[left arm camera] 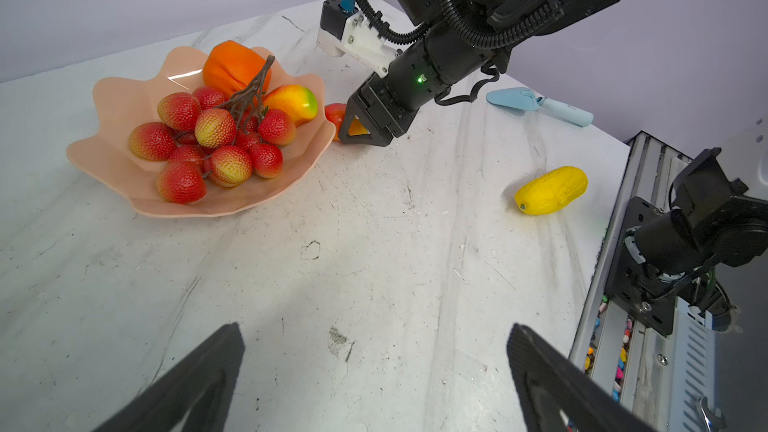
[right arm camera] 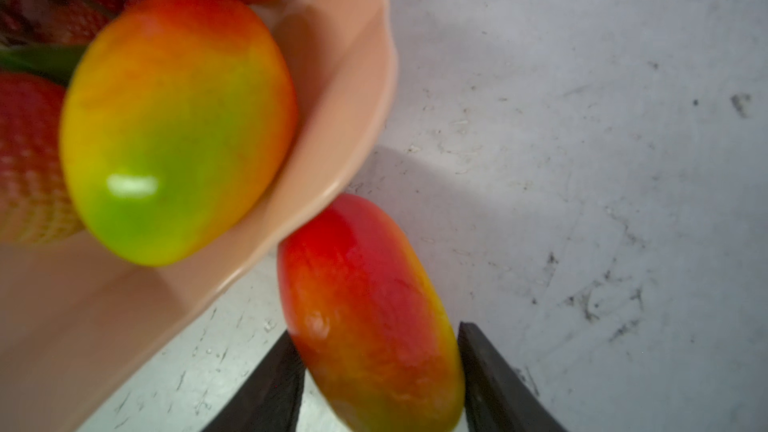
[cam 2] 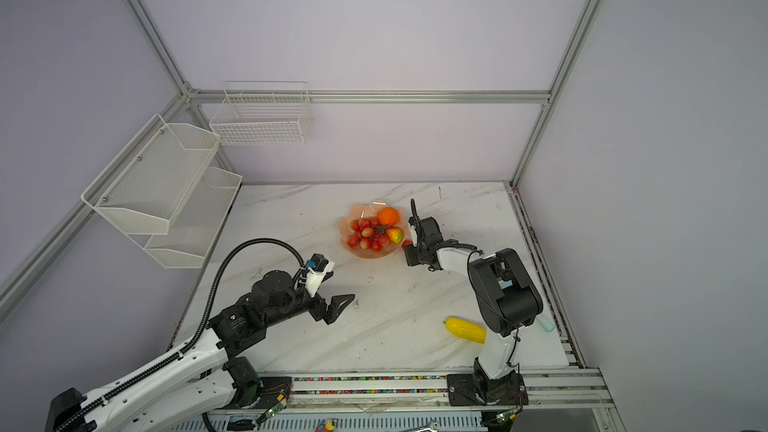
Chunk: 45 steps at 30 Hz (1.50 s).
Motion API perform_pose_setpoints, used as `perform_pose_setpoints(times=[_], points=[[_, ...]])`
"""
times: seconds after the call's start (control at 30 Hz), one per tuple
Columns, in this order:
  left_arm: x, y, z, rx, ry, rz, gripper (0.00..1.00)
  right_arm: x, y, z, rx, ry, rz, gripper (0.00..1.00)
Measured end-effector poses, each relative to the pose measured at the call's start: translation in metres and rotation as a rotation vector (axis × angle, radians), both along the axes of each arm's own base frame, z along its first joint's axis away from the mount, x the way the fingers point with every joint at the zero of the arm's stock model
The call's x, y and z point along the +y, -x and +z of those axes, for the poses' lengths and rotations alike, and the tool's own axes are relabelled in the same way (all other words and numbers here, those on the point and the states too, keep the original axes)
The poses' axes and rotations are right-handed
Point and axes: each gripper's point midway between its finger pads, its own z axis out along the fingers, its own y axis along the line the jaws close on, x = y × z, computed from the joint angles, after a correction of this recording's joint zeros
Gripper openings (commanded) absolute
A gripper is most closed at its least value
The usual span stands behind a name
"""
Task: Place and organize the fake fruits in the fruit bowl
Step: 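Close the right gripper on the red-yellow mango beside the bowl, then lift the mango into the pink bowl and open the right gripper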
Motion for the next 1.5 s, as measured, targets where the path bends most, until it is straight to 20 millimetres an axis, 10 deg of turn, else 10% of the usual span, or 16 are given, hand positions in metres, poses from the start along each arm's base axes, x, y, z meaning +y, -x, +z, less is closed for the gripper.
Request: perform_pose_setpoints(times=[0.33, 0.8, 1.0, 1.23, 1.5], points=[[0.005, -0.002, 0.006, -0.023, 0.006, 0.027, 1.00, 0.018, 0.030, 0.010, 0.032, 0.011, 0.070, 0.35], [0.018, -0.003, 0.019, -0.063, 0.021, 0.087, 1.00, -0.003, 0.053, 0.029, 0.190, 0.094, -0.017, 0.36], [0.031, -0.005, 0.024, -0.073, 0.027, 0.151, 1.00, -0.003, 0.063, 0.081, 0.140, 0.076, -0.030, 0.36], [0.043, -0.007, 0.029, -0.088, 0.033, 0.210, 1.00, 0.047, 0.056, 0.159, -0.038, -0.111, 0.089, 0.37], [0.049, -0.007, 0.031, -0.094, 0.034, 0.240, 1.00, 0.111, 0.046, 0.108, 0.037, -0.130, 0.238, 0.38]])
